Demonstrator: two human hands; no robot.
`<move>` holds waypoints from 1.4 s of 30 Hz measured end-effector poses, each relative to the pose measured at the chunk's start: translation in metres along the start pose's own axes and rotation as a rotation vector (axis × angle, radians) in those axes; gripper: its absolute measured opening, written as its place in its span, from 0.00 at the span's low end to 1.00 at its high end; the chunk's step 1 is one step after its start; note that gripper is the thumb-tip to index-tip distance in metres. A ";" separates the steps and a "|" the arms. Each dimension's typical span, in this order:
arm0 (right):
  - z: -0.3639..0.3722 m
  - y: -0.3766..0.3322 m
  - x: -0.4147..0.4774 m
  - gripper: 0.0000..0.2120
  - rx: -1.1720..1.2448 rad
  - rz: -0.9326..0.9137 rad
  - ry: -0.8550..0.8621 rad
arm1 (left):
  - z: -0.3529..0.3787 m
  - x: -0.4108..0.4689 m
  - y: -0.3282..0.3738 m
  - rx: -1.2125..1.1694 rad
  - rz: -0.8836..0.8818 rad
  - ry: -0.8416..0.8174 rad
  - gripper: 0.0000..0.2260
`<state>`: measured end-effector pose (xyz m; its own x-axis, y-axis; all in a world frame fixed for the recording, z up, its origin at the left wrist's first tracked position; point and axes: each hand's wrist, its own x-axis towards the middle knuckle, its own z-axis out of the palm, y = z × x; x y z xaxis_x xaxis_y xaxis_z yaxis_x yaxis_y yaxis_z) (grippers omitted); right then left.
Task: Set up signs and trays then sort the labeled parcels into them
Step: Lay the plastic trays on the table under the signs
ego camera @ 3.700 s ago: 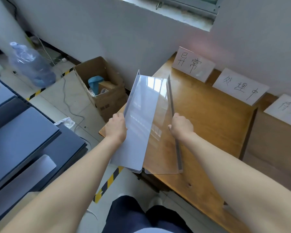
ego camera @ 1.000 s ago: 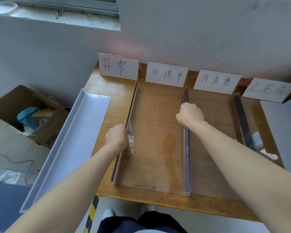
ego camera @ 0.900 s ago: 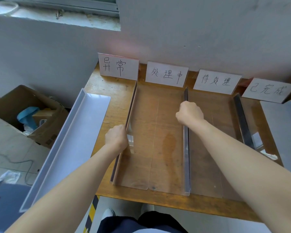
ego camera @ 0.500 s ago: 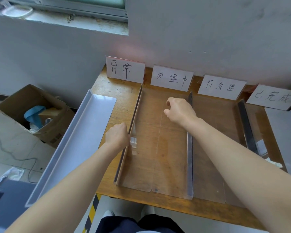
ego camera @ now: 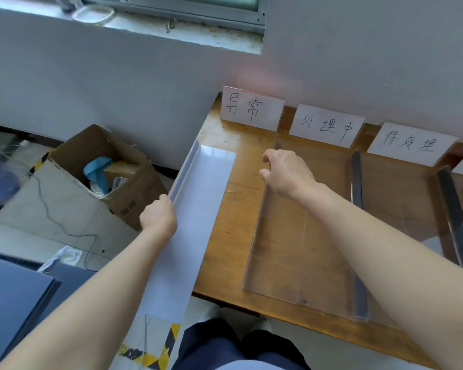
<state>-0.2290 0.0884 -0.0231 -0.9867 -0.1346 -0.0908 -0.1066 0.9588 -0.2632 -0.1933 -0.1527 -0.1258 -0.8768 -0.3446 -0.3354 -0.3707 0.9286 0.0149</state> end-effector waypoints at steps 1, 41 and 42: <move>0.000 -0.005 0.001 0.14 -0.003 0.006 -0.003 | 0.000 0.004 -0.002 0.004 0.026 -0.008 0.12; -0.034 -0.038 0.005 0.14 -0.077 0.207 0.168 | -0.049 0.092 0.038 -0.016 0.308 0.008 0.11; -0.036 -0.037 0.004 0.14 -0.078 0.209 0.176 | -0.053 0.091 0.042 -0.025 0.318 0.038 0.11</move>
<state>-0.2337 0.0612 0.0209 -0.9937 0.1070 0.0344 0.0991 0.9786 -0.1805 -0.3045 -0.1526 -0.1055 -0.9605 -0.0429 -0.2749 -0.0832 0.9871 0.1369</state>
